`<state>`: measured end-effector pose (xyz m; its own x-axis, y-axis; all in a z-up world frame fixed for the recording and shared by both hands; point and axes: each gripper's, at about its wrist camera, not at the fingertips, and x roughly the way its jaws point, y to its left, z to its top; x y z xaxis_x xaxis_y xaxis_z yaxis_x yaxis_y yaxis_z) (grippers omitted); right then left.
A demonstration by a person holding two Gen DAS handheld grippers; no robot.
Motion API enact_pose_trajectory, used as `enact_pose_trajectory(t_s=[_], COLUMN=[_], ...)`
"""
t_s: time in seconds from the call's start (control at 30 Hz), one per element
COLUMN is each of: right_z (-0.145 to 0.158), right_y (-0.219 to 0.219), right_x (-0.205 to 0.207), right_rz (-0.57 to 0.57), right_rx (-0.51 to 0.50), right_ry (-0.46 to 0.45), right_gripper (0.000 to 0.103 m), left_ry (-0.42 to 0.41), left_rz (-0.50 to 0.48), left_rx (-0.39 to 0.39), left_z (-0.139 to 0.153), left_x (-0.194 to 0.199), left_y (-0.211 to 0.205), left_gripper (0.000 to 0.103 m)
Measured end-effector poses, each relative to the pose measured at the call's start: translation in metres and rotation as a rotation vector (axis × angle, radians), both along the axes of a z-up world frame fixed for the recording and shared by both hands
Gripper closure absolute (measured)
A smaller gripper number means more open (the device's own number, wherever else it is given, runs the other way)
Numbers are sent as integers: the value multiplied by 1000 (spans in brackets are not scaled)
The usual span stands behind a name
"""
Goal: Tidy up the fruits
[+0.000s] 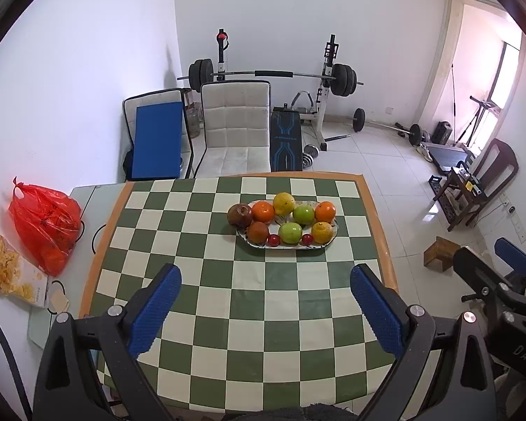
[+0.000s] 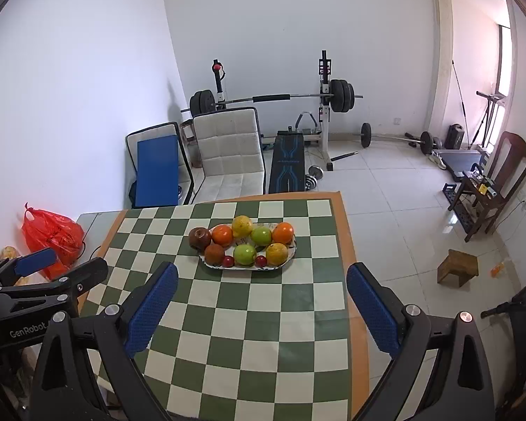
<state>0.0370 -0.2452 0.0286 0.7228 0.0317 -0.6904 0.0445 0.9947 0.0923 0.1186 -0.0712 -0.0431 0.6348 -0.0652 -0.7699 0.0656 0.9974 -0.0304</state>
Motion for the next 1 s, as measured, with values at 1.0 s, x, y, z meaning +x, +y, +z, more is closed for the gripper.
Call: enact_pose_trajectory(t_s=[1.0], right_z=[-97], right_y=[-10], right_x=[121], right_rz=[-46], right_rx=[-44], right_ry=[72], right_gripper=[4], left_ry=[68], left_rz=[33], left_rx=[82], left_z=[-80], left_x=[100], left_y=[-1], left_gripper=[4])
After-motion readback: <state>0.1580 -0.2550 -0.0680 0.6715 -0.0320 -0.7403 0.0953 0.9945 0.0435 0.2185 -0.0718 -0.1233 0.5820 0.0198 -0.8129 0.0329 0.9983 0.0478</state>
